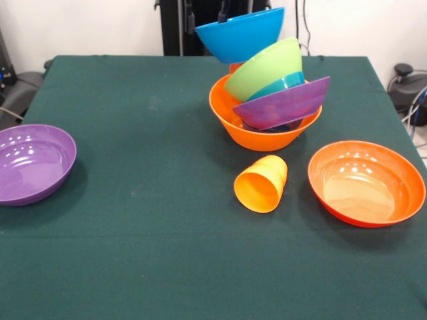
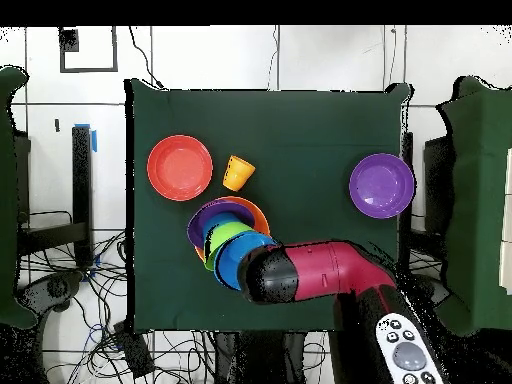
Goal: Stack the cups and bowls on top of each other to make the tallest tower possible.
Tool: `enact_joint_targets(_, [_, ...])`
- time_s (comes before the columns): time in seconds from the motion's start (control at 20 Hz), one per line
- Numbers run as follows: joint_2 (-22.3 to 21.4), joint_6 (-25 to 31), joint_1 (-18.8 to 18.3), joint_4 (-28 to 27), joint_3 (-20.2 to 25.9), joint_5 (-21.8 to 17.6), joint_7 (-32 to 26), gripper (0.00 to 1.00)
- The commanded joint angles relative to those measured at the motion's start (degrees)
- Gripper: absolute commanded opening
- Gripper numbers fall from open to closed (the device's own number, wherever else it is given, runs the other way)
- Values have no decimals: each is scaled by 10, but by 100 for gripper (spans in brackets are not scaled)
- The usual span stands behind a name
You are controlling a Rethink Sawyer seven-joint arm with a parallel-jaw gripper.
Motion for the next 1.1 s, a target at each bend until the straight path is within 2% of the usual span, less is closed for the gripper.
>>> enact_joint_targets(0.05, [8,-13,24,-23,-10,-22,37,100])
enact_joint_targets(0.35, [-8,16,19,-25,-1,-6,18,100])
enact_joint_targets(0.55, [-47,40,5,-21,20,25,-11,100])
enact_joint_targets(0.75, [-92,93,-6,-21,35,64,-48,100])
enact_joint_targets(1.1, [-138,200,-6,-56,45,90,-87,100])
